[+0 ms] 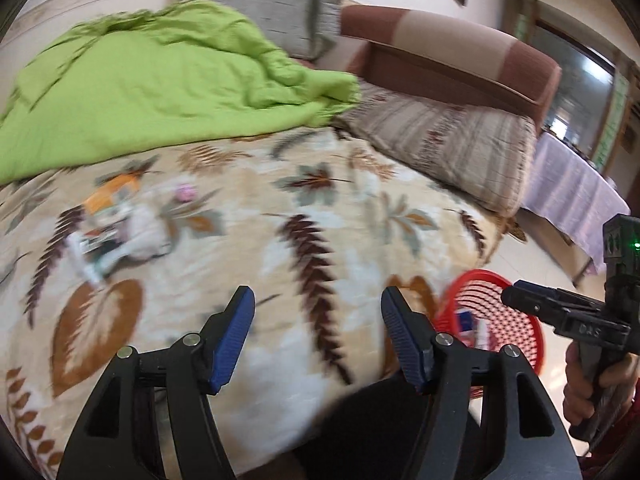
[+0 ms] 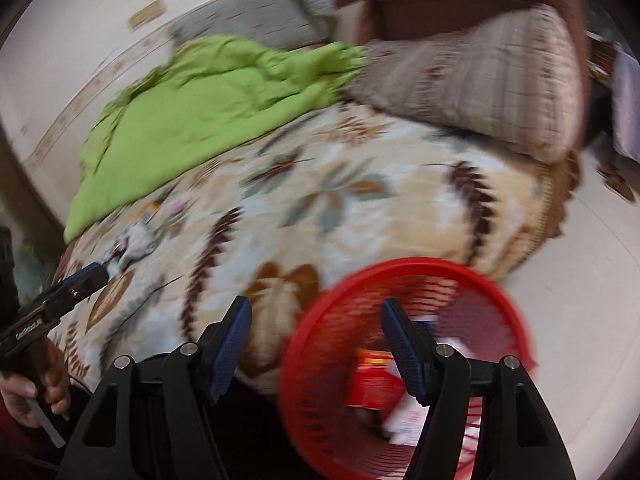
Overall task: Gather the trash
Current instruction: 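Move both open tools back over the remaining trash on the bed, then grasp the white spray bottle with the left tool while the right tool grasps the teal tube pack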
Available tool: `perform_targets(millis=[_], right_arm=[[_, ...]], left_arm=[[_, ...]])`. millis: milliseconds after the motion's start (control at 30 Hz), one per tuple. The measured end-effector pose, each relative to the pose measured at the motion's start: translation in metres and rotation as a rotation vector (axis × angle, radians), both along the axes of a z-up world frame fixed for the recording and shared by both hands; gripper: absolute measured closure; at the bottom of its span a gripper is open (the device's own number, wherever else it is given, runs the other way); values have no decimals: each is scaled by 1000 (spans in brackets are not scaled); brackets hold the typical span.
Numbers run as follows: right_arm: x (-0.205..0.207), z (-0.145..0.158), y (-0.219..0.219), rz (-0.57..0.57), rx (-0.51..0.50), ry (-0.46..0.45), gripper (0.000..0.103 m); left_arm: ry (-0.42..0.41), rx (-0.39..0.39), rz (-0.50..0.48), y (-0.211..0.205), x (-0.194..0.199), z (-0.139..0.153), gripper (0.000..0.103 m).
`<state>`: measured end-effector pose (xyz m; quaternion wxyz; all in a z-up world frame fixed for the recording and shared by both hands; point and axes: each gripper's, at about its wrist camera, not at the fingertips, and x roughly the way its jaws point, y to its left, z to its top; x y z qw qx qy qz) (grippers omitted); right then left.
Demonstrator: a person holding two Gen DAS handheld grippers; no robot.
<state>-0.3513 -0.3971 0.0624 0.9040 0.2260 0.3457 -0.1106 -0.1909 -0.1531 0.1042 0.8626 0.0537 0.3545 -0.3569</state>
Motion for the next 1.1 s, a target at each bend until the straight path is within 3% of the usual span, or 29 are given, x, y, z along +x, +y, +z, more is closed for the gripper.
perform_targets(millis=[167, 400, 533, 600, 800, 900, 1100], right_arm=[[45, 4, 53, 149, -15, -20, 32], [103, 11, 114, 309, -25, -37, 32], [135, 13, 137, 371, 16, -36, 32], [155, 15, 145, 387, 46, -41, 33], [195, 10, 159, 373, 134, -68, 33], [203, 2, 163, 370, 149, -55, 33], [229, 3, 165, 368, 150, -44, 34]], left_arm=[[-3, 4, 127, 53, 23, -8, 38], [55, -58, 356, 132, 82, -16, 38], [134, -112, 490, 169, 131, -30, 39], [189, -141, 522, 177, 158, -40, 45], [306, -187, 554, 173, 216, -67, 55], [340, -150, 537, 156, 234, -83, 71], [278, -24, 464, 132, 239, -92, 70]])
